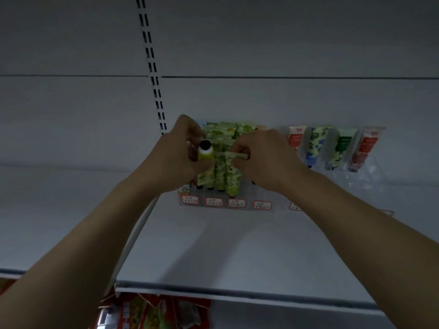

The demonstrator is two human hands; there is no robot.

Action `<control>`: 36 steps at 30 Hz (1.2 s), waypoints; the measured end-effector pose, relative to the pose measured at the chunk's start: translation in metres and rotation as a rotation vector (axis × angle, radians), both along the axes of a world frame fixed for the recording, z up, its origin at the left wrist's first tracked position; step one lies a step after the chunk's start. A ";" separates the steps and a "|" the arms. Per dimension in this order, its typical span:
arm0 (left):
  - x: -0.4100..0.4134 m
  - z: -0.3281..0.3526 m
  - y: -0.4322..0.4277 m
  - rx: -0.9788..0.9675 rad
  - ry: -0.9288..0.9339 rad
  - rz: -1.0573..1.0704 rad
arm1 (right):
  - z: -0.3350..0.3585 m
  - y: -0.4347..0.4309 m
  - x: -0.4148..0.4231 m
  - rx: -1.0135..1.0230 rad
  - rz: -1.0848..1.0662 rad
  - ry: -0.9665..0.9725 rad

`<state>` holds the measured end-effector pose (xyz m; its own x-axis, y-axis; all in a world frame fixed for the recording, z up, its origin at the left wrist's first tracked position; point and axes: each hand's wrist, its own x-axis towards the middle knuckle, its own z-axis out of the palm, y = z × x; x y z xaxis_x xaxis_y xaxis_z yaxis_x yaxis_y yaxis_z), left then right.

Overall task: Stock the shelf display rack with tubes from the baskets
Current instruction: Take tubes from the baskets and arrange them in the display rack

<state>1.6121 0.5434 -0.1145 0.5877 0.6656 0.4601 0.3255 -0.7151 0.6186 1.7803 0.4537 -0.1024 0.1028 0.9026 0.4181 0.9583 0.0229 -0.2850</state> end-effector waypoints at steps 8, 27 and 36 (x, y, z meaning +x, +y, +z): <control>-0.010 0.003 -0.005 0.042 0.213 -0.017 | 0.005 -0.003 -0.003 -0.029 -0.032 -0.024; -0.021 0.020 -0.019 0.001 0.517 0.086 | -0.006 -0.002 -0.010 0.062 0.046 -0.036; -0.005 0.008 -0.011 0.072 0.249 0.157 | -0.015 -0.002 -0.004 0.098 0.042 0.040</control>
<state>1.6076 0.5324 -0.1068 0.5808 0.7282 0.3638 0.5707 -0.6830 0.4559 1.7760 0.4515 -0.1178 0.0844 0.8614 0.5009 0.9438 0.0920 -0.3173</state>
